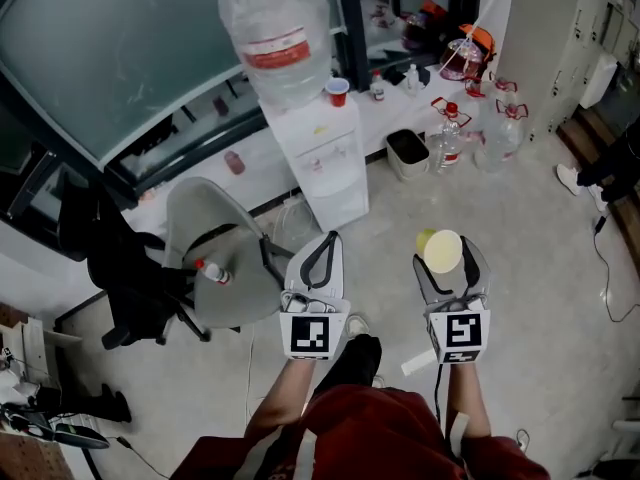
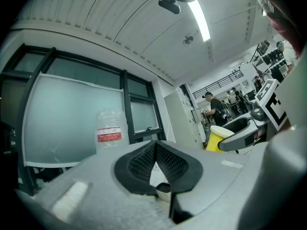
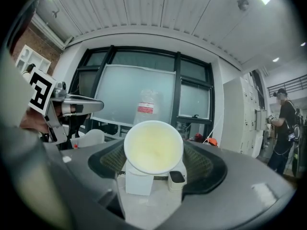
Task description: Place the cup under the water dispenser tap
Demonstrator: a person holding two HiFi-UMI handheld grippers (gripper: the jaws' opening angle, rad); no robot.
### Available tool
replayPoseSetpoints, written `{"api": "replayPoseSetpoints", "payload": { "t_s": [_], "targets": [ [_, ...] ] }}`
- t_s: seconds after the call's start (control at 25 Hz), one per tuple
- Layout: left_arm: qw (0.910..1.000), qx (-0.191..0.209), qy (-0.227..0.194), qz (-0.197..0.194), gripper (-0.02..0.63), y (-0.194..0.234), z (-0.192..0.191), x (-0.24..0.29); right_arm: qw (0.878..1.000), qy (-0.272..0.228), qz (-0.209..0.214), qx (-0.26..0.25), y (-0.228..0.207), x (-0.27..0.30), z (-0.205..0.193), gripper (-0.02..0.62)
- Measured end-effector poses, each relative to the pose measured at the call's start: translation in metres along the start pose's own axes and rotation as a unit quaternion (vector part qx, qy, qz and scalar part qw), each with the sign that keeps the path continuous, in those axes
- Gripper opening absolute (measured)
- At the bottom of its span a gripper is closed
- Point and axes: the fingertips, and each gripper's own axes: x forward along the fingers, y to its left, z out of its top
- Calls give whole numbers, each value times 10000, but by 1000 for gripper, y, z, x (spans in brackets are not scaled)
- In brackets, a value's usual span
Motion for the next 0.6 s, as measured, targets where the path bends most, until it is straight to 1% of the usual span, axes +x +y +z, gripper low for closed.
{"api": "replayPoseSetpoints", "payload": {
  "t_s": [0.2, 0.32, 0.48, 0.6],
  "targets": [
    [9998, -128, 7, 157, -3, 30, -15, 39, 9998, 26, 145, -115, -5, 56, 9, 356],
    [9996, -118, 96, 224, -3, 54, -29, 63, 9995, 72, 254, -165, -3, 95, 13, 356],
    [9988, -251, 153, 394, -3, 88, -46, 92, 9986, 171, 451, -208, 4, 147, 16, 356],
    [9979, -291, 291, 505, -3, 112, -62, 111, 9977, 255, 590, -232, 10, 183, 16, 356]
  ]
}}
